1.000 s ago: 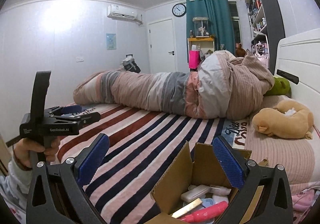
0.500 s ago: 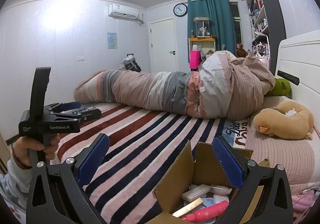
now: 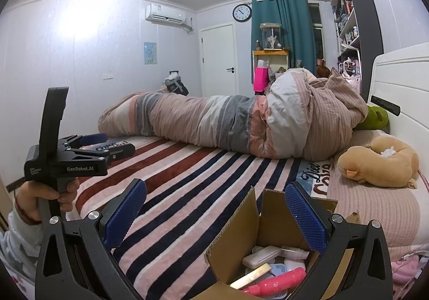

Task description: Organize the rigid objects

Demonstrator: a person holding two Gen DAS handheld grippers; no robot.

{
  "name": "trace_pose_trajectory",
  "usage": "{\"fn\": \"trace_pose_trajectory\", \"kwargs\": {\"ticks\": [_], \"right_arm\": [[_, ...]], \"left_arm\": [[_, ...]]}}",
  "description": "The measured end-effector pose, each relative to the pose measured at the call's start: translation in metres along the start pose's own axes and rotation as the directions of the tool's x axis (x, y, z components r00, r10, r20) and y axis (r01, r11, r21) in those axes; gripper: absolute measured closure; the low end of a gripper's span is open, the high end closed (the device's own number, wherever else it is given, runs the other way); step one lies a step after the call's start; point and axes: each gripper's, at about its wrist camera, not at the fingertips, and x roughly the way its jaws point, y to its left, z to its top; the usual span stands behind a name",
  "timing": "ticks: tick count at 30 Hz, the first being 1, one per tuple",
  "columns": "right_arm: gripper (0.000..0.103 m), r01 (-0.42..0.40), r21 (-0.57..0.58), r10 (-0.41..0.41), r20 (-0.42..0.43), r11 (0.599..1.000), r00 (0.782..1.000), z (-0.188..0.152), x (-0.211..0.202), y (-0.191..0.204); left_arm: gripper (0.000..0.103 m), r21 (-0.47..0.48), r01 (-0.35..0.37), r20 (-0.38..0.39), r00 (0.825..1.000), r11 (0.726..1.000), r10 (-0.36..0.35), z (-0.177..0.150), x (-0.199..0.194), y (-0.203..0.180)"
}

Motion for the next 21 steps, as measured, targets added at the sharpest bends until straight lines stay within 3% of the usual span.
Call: {"fn": "trace_pose_trajectory", "kwargs": {"ticks": [21], "right_arm": [[0.0, -0.007, -0.006, 0.007, 0.0, 1.0, 1.0, -0.0001, 0.0007, -0.0061]], "left_arm": [[0.001, 0.0, -0.003, 0.002, 1.0, 1.0, 0.003, -0.0003, -0.0006, 0.0]]}}
